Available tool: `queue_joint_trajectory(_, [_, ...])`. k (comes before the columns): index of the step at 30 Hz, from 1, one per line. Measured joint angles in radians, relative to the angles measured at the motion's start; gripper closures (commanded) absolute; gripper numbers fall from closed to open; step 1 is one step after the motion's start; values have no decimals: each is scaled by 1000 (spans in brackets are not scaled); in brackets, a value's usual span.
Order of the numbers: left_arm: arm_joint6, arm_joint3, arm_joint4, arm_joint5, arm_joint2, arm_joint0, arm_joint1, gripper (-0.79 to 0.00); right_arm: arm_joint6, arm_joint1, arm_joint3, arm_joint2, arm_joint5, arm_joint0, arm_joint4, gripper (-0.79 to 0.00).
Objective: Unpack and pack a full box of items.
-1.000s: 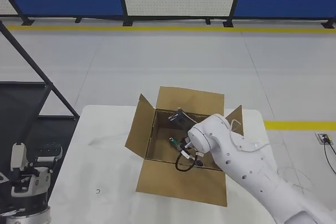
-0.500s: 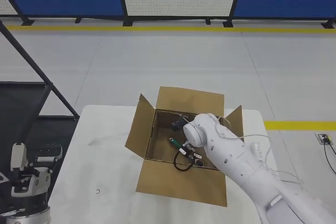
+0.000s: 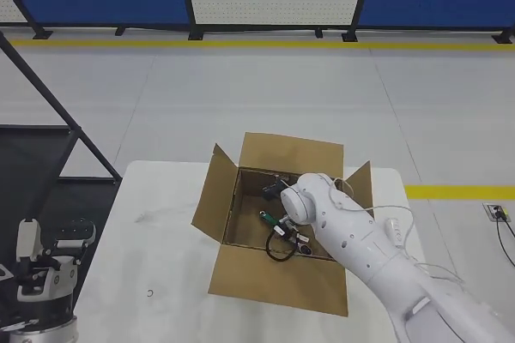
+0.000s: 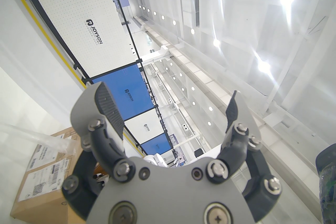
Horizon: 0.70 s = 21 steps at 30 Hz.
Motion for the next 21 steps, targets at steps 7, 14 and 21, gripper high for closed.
queue_joint_trajectory(7, [0,0,0,0,0,0,0,-785,-24,-5,-24,-12,-50,-25,-49,-785])
queue_joint_trajectory(14, [0,0,0,0,0,0,0,-785,-40,-28,27,-23,-93,-22,-65,-391])
queue_joint_trajectory(21, [0,0,0,0,0,0,0,-785,-58,-61,112,-31,-146,-7,-54,-332])
